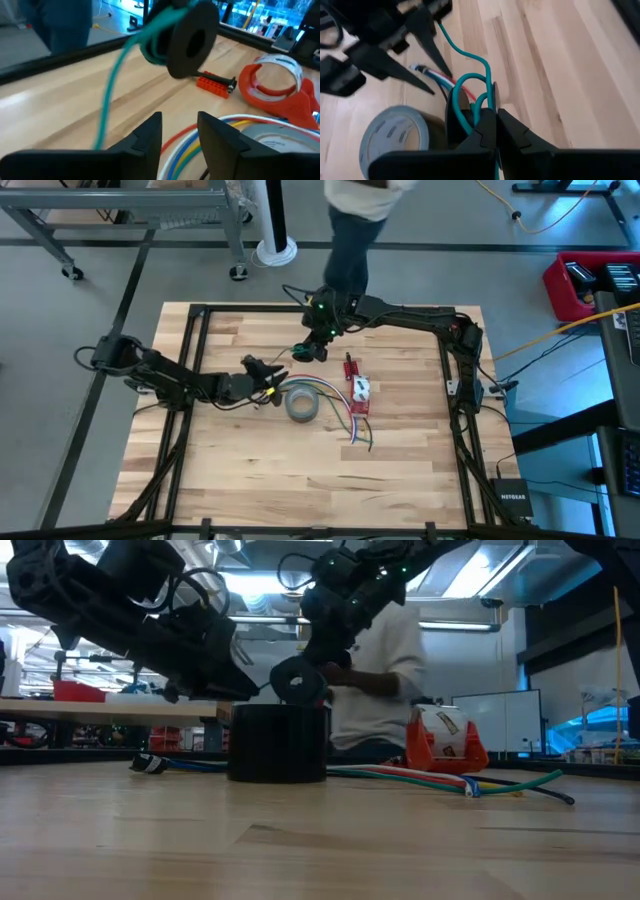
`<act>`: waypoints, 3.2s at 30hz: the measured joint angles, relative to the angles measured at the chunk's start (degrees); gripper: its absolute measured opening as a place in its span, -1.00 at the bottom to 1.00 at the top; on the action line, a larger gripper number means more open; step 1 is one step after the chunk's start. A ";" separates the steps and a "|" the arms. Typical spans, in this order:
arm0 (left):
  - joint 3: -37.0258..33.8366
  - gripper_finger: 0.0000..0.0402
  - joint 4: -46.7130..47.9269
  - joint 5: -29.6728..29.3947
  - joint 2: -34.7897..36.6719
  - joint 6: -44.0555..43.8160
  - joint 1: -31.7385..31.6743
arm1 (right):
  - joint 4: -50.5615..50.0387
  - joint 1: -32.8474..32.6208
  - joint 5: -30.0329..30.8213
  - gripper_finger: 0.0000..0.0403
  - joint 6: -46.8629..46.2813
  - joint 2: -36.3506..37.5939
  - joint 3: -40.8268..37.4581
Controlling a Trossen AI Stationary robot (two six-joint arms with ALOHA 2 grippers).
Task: Coil cords
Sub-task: Uncoil the green wire from the black spool
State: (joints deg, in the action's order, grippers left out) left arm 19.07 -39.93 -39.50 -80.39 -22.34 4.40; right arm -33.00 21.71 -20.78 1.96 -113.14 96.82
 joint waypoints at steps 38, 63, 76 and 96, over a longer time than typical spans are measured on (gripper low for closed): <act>0.00 -0.56 11.02 -3.06 5.48 7.31 -0.81 | 1.08 -4.50 0.23 -1.00 1.44 0.02 0.00; 0.06 -0.99 -2.69 -10.54 5.94 12.05 -1.14 | 0.16 -4.46 5.21 -1.00 1.30 0.02 0.00; 8.37 -1.00 14.54 -1.70 6.04 9.33 -1.01 | 3.75 -4.42 12.70 -1.00 -0.35 0.02 0.00; 8.37 -1.00 19.15 -2.76 6.02 -3.01 5.33 | 2.04 -4.50 20.35 -1.00 -0.20 0.02 0.00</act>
State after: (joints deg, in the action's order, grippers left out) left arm 27.44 -20.79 -42.26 -74.37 -25.35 9.74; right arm -30.96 17.22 -0.44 1.76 -113.12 96.82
